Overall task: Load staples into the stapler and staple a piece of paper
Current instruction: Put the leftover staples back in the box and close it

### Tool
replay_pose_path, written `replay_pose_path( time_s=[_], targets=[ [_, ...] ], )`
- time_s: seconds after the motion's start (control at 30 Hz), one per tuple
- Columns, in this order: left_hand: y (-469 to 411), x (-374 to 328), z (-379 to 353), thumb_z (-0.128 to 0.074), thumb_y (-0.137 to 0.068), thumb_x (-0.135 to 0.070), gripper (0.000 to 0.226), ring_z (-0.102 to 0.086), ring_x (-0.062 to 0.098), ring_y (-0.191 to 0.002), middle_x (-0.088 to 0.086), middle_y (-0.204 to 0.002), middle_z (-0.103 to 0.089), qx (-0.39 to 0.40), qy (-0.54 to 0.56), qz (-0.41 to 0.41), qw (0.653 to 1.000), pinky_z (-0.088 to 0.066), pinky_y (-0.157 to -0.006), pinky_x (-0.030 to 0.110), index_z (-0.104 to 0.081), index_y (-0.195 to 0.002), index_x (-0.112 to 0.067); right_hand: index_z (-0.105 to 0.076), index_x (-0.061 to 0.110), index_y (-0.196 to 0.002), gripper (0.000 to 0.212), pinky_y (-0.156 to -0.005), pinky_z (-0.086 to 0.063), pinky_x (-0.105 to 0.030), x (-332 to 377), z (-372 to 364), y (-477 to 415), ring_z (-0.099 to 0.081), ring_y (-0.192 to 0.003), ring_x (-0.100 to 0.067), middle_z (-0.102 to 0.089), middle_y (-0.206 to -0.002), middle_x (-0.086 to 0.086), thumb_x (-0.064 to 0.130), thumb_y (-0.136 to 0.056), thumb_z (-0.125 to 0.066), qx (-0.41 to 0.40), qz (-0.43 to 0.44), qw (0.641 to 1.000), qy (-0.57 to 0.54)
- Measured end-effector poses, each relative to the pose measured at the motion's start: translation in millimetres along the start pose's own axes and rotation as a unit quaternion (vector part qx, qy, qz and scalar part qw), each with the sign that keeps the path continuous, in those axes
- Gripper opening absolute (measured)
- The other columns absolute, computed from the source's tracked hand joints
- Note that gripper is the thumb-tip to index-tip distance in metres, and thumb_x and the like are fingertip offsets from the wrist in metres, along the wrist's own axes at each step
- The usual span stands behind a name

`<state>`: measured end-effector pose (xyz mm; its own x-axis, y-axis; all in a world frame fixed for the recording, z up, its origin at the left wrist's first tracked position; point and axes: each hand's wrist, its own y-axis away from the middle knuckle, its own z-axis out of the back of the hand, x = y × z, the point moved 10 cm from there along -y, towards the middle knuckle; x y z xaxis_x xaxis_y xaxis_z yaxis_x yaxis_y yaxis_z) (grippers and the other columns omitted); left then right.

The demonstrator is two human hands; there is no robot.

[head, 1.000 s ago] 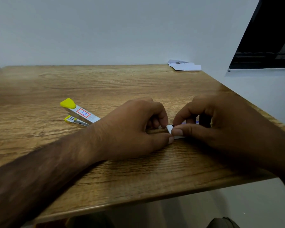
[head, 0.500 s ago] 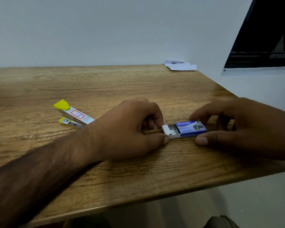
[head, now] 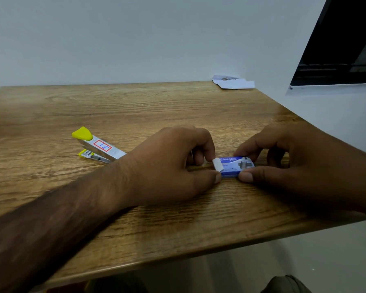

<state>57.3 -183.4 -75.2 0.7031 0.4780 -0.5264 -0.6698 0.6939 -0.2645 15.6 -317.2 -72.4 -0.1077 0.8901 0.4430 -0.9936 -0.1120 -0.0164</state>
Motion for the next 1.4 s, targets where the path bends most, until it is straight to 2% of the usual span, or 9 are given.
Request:
replay_pose_path(
  time_s=[0.1,0.27,0.47,0.63,0.77,0.87,1.0,1.17,1.4],
  targets=[
    [-0.5,1.9,0.0,-0.071,-0.079,-0.051,0.024,-0.061,0.007,-0.073,-0.009,-0.081,-0.066,-0.002,0.016,0.013,1.0,-0.051,-0.063,0.027,-0.069,-0.089,-0.029,-0.064,0.061,-0.092,0.058,-0.067,-0.059,-0.038,0.0,-0.3,-0.5,-0.06,-0.082,0.0,-0.068,-0.09,0.027,0.086,-0.045,-0.042,0.001,0.001,1.0,-0.002],
    [-2.0,3.2,-2.5,-0.07,-0.083,-0.043,0.016,-0.059,0.006,-0.07,-0.009,-0.078,-0.066,-0.001,0.018,0.02,1.0,-0.05,-0.063,0.029,-0.069,-0.087,-0.028,-0.065,0.063,-0.094,0.057,-0.066,-0.058,-0.037,-4.2,2.1,1.7,-0.059,-0.087,0.004,-0.061,-0.104,0.041,0.088,-0.047,-0.045,0.005,-0.002,1.0,0.001],
    [-2.7,1.3,-5.6,-0.07,-0.083,-0.043,0.016,-0.058,0.005,-0.073,-0.008,-0.079,-0.063,-0.004,-0.001,0.014,1.0,-0.047,-0.066,0.026,-0.067,-0.084,-0.028,-0.057,0.07,-0.109,0.063,-0.066,-0.059,-0.042,-15.5,11.1,7.6,-0.063,-0.084,0.001,-0.064,-0.104,0.038,0.09,-0.049,-0.048,-0.011,-0.007,1.0,0.005],
    [-0.6,6.0,-4.9,-0.074,-0.083,-0.029,0.012,-0.058,0.006,-0.073,-0.011,-0.082,-0.062,-0.003,0.041,0.023,0.999,-0.051,-0.068,0.029,-0.068,-0.092,-0.031,-0.058,0.069,-0.108,0.065,-0.067,-0.059,-0.041,-17.1,9.6,7.9,-0.064,-0.083,0.001,-0.066,-0.101,0.034,0.091,-0.048,-0.047,-0.011,-0.009,1.0,-0.007],
    [3.5,-1.9,-2.0,-0.079,-0.078,-0.043,0.029,-0.056,0.008,-0.075,-0.015,-0.088,-0.061,-0.016,0.041,-0.004,0.999,-0.05,-0.066,0.026,-0.065,-0.103,-0.036,-0.063,0.066,-0.105,0.065,-0.067,-0.06,-0.042,-17.1,9.4,6.8,-0.065,-0.081,0.0,-0.067,-0.099,0.033,0.089,-0.046,-0.049,-0.013,-0.009,1.0,-0.018],
    [2.2,-4.5,-1.8,-0.079,-0.078,-0.046,0.025,-0.055,0.006,-0.068,-0.011,-0.075,-0.058,-0.027,0.026,0.001,0.999,-0.045,-0.061,0.022,-0.068,-0.099,-0.037,-0.066,0.063,-0.101,0.062,-0.065,-0.059,-0.041,-13.8,8.2,6.9,-0.064,-0.081,-0.001,-0.066,-0.1,0.036,0.089,-0.047,-0.049,-0.012,0.0,1.0,-0.023],
    [0.1,-2.7,-0.1,-0.082,-0.077,-0.04,0.016,-0.055,0.007,-0.061,-0.005,-0.068,-0.063,-0.041,0.043,0.014,0.998,-0.049,-0.062,0.029,-0.074,-0.089,-0.034,-0.069,0.059,-0.094,0.057,-0.064,-0.058,-0.041,-13.4,7.4,6.4,-0.062,-0.082,-0.001,-0.064,-0.101,0.04,0.087,-0.049,-0.05,-0.018,0.002,1.0,-0.021],
    [0.8,-3.4,2.2,-0.083,-0.075,-0.039,0.013,-0.067,0.016,-0.073,0.001,-0.083,-0.076,-0.045,0.053,0.021,0.997,-0.056,-0.073,0.039,-0.079,-0.084,-0.031,-0.069,0.061,-0.098,0.057,-0.064,-0.059,-0.039,-15.9,9.1,6.7,-0.064,-0.081,-0.002,-0.066,-0.099,0.037,0.085,-0.048,-0.054,-0.025,0.009,0.999,-0.033],
    [-0.6,-4.7,1.2,-0.083,-0.076,-0.039,0.013,-0.07,0.016,-0.082,-0.002,-0.09,-0.077,-0.041,0.058,0.013,0.997,-0.056,-0.077,0.041,-0.081,-0.085,-0.03,-0.064,0.066,-0.103,0.055,-0.063,-0.054,-0.03,-19.2,11.3,8.0,-0.065,-0.083,0.001,-0.068,-0.098,0.034,0.082,-0.05,-0.057,-0.033,0.013,0.998,-0.047]
  ],
)
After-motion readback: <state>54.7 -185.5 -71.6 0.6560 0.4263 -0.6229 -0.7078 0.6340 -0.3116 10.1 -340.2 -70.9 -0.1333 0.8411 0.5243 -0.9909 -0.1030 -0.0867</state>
